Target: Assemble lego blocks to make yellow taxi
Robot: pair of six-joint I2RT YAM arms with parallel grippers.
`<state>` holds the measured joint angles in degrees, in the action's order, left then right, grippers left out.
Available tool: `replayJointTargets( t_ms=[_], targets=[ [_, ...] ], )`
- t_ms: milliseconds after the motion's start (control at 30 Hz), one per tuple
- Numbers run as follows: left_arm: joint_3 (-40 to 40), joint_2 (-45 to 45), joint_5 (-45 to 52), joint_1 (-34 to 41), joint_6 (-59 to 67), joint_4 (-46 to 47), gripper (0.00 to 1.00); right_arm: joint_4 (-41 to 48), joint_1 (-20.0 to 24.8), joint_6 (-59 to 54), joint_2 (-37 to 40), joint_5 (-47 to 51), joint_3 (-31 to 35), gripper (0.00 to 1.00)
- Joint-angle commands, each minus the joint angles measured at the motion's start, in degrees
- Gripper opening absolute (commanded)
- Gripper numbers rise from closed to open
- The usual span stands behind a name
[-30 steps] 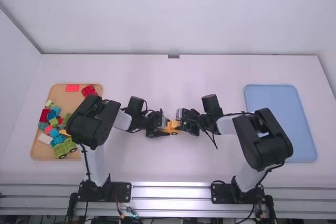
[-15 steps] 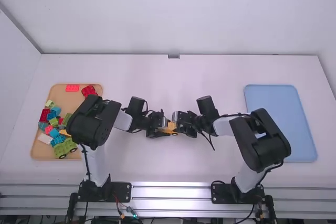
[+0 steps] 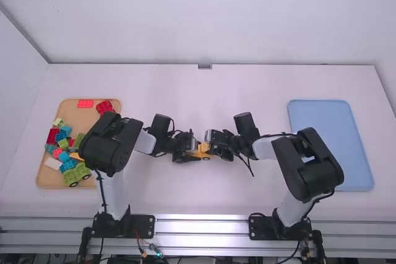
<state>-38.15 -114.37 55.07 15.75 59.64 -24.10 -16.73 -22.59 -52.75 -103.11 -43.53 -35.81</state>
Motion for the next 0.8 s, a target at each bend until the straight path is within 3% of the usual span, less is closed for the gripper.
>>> replayJointTargets(
  t_ms=[0, 367, 600, 767],
  targets=[
    [0.17, -0.87, -0.46, 0.76, 0.24, 0.52, 0.44, 0.26, -0.81, -0.20, -0.59, -0.07, 0.17, 0.00],
    [0.17, -0.87, -0.46, 0.76, 0.24, 0.68, 0.44, 0.63, -1.46, -0.20, -0.59, 0.13, 0.17, 0.00],
    [0.17, -0.87, -0.50, 0.76, 0.24, 0.63, 0.46, 0.46, -1.46, -0.17, -0.59, -0.13, 0.17, 0.22],
    [0.17, -0.87, -0.50, 0.74, 0.24, 0.66, 0.46, 0.46, -1.46, 0.00, -0.59, -0.09, 0.17, 0.29]
  ],
)
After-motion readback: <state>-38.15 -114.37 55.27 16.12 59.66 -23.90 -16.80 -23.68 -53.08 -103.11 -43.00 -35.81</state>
